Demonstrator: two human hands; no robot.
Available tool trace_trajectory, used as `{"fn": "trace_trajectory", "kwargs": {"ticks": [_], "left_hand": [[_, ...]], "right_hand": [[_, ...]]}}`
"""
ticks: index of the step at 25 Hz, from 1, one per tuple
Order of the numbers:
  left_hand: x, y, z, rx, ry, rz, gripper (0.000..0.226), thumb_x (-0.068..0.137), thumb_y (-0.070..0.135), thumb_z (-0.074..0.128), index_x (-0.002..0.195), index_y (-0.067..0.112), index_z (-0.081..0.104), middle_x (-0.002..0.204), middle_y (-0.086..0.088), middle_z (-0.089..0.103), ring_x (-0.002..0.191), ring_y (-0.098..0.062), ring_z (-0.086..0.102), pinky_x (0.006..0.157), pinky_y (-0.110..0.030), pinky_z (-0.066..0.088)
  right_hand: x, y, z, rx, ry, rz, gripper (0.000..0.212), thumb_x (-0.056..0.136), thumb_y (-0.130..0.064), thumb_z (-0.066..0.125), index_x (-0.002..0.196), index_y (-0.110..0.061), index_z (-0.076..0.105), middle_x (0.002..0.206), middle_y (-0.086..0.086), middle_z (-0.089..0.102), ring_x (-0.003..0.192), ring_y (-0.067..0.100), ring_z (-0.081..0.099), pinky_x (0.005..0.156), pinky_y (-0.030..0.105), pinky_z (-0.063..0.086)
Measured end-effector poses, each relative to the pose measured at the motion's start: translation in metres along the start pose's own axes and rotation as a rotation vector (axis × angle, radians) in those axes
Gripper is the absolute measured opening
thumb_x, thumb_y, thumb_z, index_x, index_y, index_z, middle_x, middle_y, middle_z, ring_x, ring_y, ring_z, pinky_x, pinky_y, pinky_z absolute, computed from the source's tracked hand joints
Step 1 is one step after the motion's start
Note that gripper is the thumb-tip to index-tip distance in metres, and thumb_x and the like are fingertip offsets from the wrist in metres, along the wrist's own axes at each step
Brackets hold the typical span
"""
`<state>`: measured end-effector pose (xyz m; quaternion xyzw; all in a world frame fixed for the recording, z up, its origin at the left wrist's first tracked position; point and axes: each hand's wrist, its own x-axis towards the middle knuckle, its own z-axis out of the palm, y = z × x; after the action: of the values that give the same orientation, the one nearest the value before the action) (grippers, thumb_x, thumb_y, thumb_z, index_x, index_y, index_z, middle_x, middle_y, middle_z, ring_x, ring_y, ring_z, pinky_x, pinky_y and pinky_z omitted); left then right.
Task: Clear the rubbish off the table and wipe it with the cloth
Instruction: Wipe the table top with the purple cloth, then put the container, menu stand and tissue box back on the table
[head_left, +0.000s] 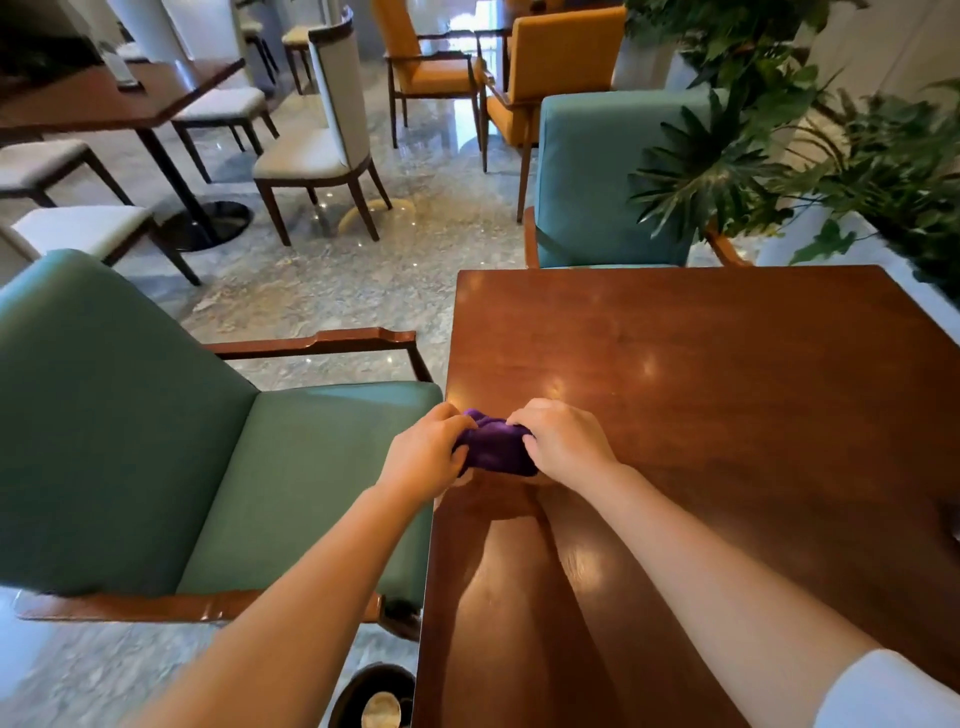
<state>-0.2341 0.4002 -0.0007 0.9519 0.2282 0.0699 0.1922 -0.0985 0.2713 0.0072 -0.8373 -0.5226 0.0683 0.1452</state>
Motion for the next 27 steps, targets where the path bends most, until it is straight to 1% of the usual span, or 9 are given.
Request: {"fn": "trace_trajectory", "kwargs": {"ticks": [4, 7, 13, 17, 21, 24, 27], "left_hand": [[0.018, -0.009, 0.029, 0.040, -0.002, -0.094, 0.026, 0.087, 0.016, 0.053, 0.112, 0.018, 0.061, 0.110, -0.003, 0.056, 0.096, -0.025, 0.057, 0.065, -0.032, 0.045], [0.021, -0.012, 0.049, 0.056, -0.037, -0.116, 0.023, 0.087, 0.014, 0.051, 0.109, 0.016, 0.060, 0.106, -0.005, 0.055, 0.094, -0.027, 0.057, 0.065, -0.037, 0.049], [0.020, -0.007, 0.067, 0.063, -0.103, -0.154, 0.026, 0.085, 0.012, 0.053, 0.111, 0.013, 0.060, 0.107, -0.007, 0.054, 0.099, -0.026, 0.054, 0.068, -0.037, 0.049], [0.017, -0.003, 0.059, 0.070, -0.131, -0.185, 0.029, 0.086, 0.018, 0.054, 0.114, 0.015, 0.060, 0.111, -0.006, 0.055, 0.103, -0.025, 0.054, 0.072, -0.037, 0.050], [0.014, 0.019, 0.039, 0.104, -0.120, -0.171, 0.031, 0.086, 0.026, 0.054, 0.115, 0.016, 0.058, 0.110, -0.005, 0.056, 0.100, -0.024, 0.056, 0.073, -0.037, 0.050], [0.001, 0.047, 0.024, 0.161, -0.179, -0.147, 0.032, 0.089, 0.032, 0.051, 0.116, 0.016, 0.055, 0.111, -0.007, 0.057, 0.100, -0.026, 0.056, 0.072, -0.035, 0.046], [-0.018, 0.072, 0.009, 0.236, -0.188, -0.100, 0.033, 0.091, 0.035, 0.049, 0.117, 0.015, 0.052, 0.113, -0.009, 0.056, 0.102, -0.029, 0.056, 0.073, -0.035, 0.043]], "right_hand": [[0.022, 0.016, 0.026, -0.014, -0.014, -0.014, 0.030, 0.088, -0.007, 0.043, 0.104, -0.022, 0.063, 0.105, 0.000, 0.064, 0.102, 0.022, 0.055, 0.072, 0.034, 0.046], [0.022, 0.025, 0.044, -0.015, -0.045, -0.013, 0.028, 0.089, -0.006, 0.044, 0.102, -0.021, 0.063, 0.101, 0.000, 0.064, 0.098, 0.022, 0.056, 0.069, 0.033, 0.046], [0.022, 0.031, 0.051, -0.013, -0.142, 0.011, 0.026, 0.089, -0.005, 0.046, 0.104, -0.020, 0.061, 0.104, 0.001, 0.062, 0.101, 0.023, 0.054, 0.076, 0.032, 0.045], [0.019, 0.028, 0.039, -0.026, -0.182, -0.023, 0.021, 0.088, -0.013, 0.052, 0.107, -0.019, 0.060, 0.107, 0.003, 0.060, 0.103, 0.023, 0.053, 0.079, 0.033, 0.045], [0.005, 0.027, 0.014, -0.085, -0.199, -0.070, 0.026, 0.088, -0.025, 0.054, 0.113, -0.018, 0.057, 0.112, 0.006, 0.058, 0.107, 0.026, 0.051, 0.083, 0.037, 0.044], [-0.018, 0.021, -0.010, -0.134, -0.199, -0.089, 0.024, 0.088, -0.028, 0.051, 0.108, -0.016, 0.056, 0.110, 0.008, 0.058, 0.106, 0.028, 0.051, 0.082, 0.038, 0.042], [-0.049, 0.018, -0.033, -0.174, -0.167, -0.054, 0.024, 0.087, -0.030, 0.049, 0.106, -0.016, 0.056, 0.110, 0.009, 0.058, 0.107, 0.029, 0.051, 0.083, 0.038, 0.042]]}}
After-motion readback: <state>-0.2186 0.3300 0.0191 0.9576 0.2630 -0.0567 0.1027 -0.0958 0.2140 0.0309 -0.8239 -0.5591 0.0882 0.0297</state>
